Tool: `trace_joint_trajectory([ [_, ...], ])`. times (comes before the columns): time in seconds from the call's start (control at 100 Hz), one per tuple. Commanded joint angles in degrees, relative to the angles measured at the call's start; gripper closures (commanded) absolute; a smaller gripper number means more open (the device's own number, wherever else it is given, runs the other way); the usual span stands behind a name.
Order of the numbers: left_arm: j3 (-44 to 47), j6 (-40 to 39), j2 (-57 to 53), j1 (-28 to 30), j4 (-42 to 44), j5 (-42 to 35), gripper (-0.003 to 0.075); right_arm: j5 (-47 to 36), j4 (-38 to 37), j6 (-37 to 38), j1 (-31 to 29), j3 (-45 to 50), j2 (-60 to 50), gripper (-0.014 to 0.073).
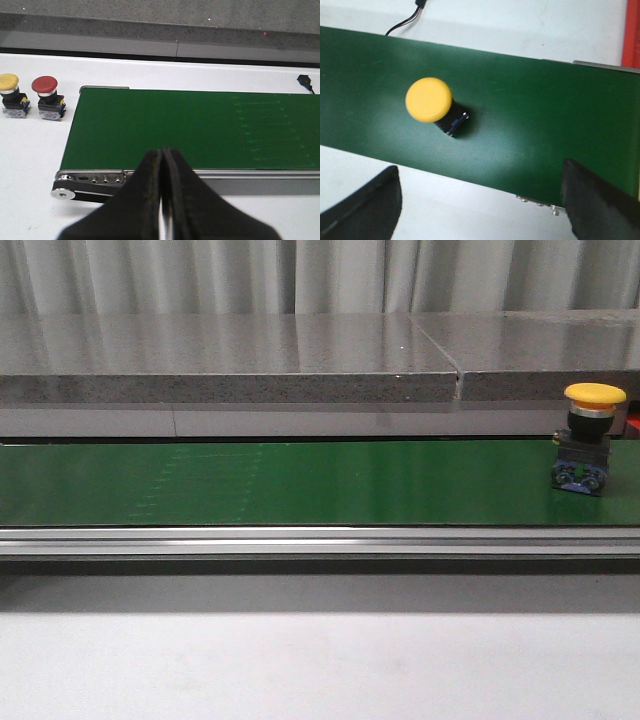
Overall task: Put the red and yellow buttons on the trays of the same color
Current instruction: 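Lower the right gripper onto the yellow button on the belt, grasp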
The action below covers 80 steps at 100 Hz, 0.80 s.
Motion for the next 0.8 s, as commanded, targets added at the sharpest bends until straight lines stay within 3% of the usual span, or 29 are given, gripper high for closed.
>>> trace_joint_trajectory([
  [0.0,-1.53,0.14,0.31,-0.32,-0.37,-3.82,0.0739,-1.13,1.6,-1.98,1.45,-1.24,0.87,-0.0041],
  [0.26,-1.53,0.14,0.31,-0.32,-0.37,-3.82,0.0739,-3.45,1.6,-3.23,6.07,-1.24,7.57,-0.0041],
  [0.79,-1.53,0.14,0.31,-0.32,-0.37,-3.82,0.0739,-16.33,1.65,-3.18,6.53,-1.24,17.23,-0.0032],
])
